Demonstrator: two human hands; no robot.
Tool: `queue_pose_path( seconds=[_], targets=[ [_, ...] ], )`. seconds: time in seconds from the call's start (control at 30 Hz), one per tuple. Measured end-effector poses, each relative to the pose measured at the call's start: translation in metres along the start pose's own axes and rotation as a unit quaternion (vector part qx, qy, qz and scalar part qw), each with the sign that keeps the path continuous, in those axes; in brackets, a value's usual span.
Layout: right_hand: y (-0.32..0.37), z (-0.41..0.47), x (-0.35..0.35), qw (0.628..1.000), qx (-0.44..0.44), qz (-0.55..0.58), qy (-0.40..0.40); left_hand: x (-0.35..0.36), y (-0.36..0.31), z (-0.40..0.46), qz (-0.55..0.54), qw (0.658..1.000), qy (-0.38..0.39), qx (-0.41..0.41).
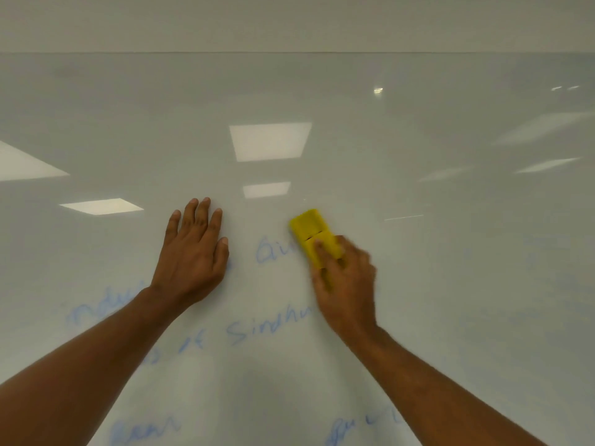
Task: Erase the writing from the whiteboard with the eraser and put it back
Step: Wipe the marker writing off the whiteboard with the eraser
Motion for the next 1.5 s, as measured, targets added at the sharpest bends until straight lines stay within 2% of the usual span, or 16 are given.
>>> queue_pose_path(
  seconds=[0.1,0.17,0.27,0.33,0.37,0.47,0.53,0.6,0.67,0.77,0.83,1.0,1.07,1.27,1.37,1.5],
  targets=[
    [0.066,-0.027,0.021,0.963,-0.251,-0.001,0.095,-0.004,0.009,-0.008,0.001,1.000,-0.002,0.006],
    [0.070,-0.020,0.021,0.952,-0.286,-0.032,0.101,-0.007,0.021,-0.013,0.001,1.000,0.000,0.006],
    [0.025,0.018,0.011,0.998,-0.042,-0.023,0.046,-0.012,0.046,-0.023,0.002,1.000,0.004,0.001],
    [0.004,0.019,0.007,0.991,0.136,0.005,-0.001,-0.016,0.064,-0.029,0.005,1.000,0.003,-0.004],
    [0.014,0.015,0.008,0.989,0.147,0.000,-0.011,-0.018,0.075,-0.033,0.007,1.000,0.004,-0.006],
    [0.091,-0.004,0.028,0.997,-0.071,-0.008,0.032,-0.023,0.106,-0.044,0.016,1.000,0.007,-0.018],
    [0.132,-0.028,0.043,0.966,-0.240,-0.008,0.094,-0.026,0.124,-0.052,0.020,0.999,0.007,-0.025],
    [0.142,-0.028,0.045,0.947,-0.300,-0.029,0.111,-0.027,0.142,-0.060,0.021,0.999,0.008,-0.033],
    [0.126,-0.007,0.043,0.970,-0.217,-0.048,0.095,-0.028,0.157,-0.068,0.020,0.999,0.009,-0.038],
    [0.090,0.013,0.031,0.998,0.051,-0.017,0.024,-0.030,0.176,-0.079,0.022,0.999,0.007,-0.044],
    [0.109,0.004,0.036,0.996,0.084,-0.010,0.010,-0.031,0.190,-0.085,0.021,0.998,0.007,-0.051],
    [0.219,-0.055,0.075,0.950,-0.292,-0.010,0.110,-0.034,0.217,-0.102,0.019,0.998,0.004,-0.057],
    [0.224,-0.055,0.077,0.935,-0.334,-0.020,0.117,-0.035,0.228,-0.108,0.018,0.998,0.002,-0.060],
    [0.176,-0.005,0.064,0.998,0.068,0.008,0.009,-0.036,0.255,-0.125,0.015,0.998,-0.009,-0.054],
    [0.238,-0.026,0.081,0.996,-0.078,0.010,0.042,-0.035,0.261,-0.132,0.005,0.999,-0.015,-0.046],
    [0.303,-0.080,0.107,0.920,-0.360,0.025,0.150,-0.037,0.267,-0.139,-0.005,0.999,-0.026,-0.023]
  ],
)
Point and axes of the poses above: each hand's wrist, its own z-axis towards the middle knuckle, its own x-axis out of the palm, y = z × x, the point moved 10 cm from there along z, towards the middle knuckle, and after that the axes turned 3 degrees about -x, right-handed, at the moved point
